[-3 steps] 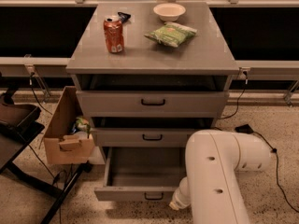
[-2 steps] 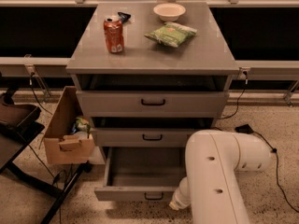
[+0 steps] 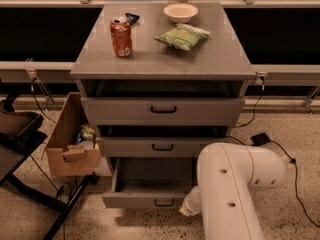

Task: Close bottom drawer

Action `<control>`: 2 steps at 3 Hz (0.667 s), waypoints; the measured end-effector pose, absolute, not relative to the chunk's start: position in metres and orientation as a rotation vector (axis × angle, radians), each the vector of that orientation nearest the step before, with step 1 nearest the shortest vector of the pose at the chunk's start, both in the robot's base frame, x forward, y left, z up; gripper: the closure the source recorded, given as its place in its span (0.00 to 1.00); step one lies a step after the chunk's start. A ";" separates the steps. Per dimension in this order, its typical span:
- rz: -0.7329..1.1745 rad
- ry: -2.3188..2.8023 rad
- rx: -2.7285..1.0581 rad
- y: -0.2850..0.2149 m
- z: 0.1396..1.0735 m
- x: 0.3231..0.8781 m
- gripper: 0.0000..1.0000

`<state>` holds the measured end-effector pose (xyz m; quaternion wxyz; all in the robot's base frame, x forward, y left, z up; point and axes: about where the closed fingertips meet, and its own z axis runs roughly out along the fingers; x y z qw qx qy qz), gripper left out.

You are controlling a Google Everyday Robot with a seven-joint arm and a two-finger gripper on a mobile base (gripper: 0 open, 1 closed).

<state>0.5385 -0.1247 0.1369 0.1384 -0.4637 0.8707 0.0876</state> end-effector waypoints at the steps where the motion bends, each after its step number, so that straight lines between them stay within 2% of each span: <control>1: 0.239 2.500 -1.356 -0.125 0.137 0.545 1.00; 2: 0.202 2.484 -1.401 -0.130 0.138 0.572 1.00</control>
Offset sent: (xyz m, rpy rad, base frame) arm 0.2223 -0.0436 0.0149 -0.2133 -0.1167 0.2321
